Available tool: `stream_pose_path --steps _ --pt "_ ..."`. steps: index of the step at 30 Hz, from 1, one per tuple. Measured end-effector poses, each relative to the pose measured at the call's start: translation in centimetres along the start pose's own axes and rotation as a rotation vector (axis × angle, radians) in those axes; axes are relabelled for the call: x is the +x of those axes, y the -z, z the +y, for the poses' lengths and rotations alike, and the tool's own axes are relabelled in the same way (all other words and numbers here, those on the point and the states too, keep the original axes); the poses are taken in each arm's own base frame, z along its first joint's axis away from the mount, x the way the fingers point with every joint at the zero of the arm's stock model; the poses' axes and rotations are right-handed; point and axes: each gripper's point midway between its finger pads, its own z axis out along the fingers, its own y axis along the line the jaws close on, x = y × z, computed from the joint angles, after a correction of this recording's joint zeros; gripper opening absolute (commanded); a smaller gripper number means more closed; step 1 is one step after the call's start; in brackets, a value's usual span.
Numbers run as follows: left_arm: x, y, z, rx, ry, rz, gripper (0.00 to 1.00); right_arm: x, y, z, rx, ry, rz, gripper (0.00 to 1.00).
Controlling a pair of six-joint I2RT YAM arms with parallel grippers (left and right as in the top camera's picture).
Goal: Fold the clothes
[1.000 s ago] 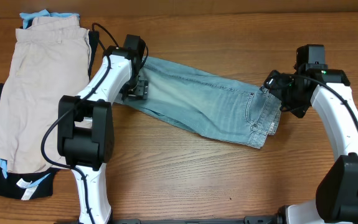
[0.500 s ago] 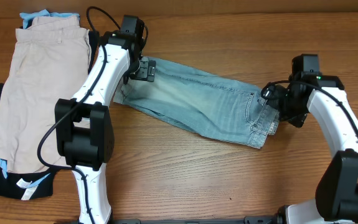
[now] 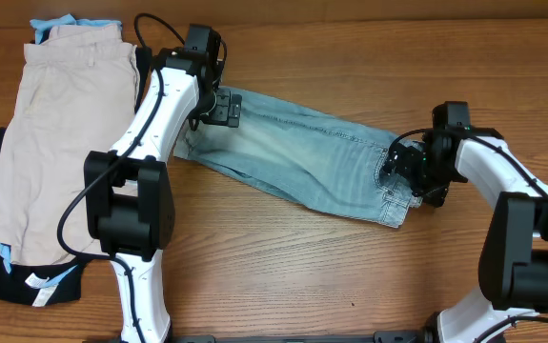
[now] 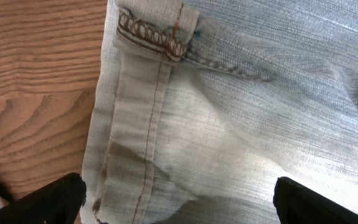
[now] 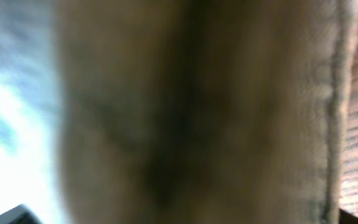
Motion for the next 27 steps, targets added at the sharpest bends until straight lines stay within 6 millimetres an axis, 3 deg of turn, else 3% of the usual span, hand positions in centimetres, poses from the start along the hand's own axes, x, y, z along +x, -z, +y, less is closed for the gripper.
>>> stream_pose_path --steps 3,7,12,16,21,27 --pt "0.1 0.0 0.0 0.001 0.000 0.003 1.00 -0.2 -0.4 1.1 -0.096 0.015 -0.026 0.38" --pt "0.1 0.0 0.0 0.003 0.000 0.006 1.00 1.1 -1.6 2.7 -0.229 0.018 0.018 0.06" --pt "0.2 0.0 -0.1 0.004 0.000 0.007 1.00 1.4 -1.8 3.6 -0.305 0.004 0.043 0.04" --pt "0.2 0.0 -0.1 0.006 0.000 0.010 1.00 1.2 -1.3 2.8 -0.352 -0.054 0.082 0.04" --pt "0.3 0.0 -0.1 0.006 -0.001 0.013 1.00 -0.6 1.4 -1.6 -0.346 -0.202 0.112 0.04" --pt "0.5 0.0 -0.4 0.023 -0.011 0.023 0.96 -4.1 6.7 -7.0 -0.253 -0.271 0.054 0.04"
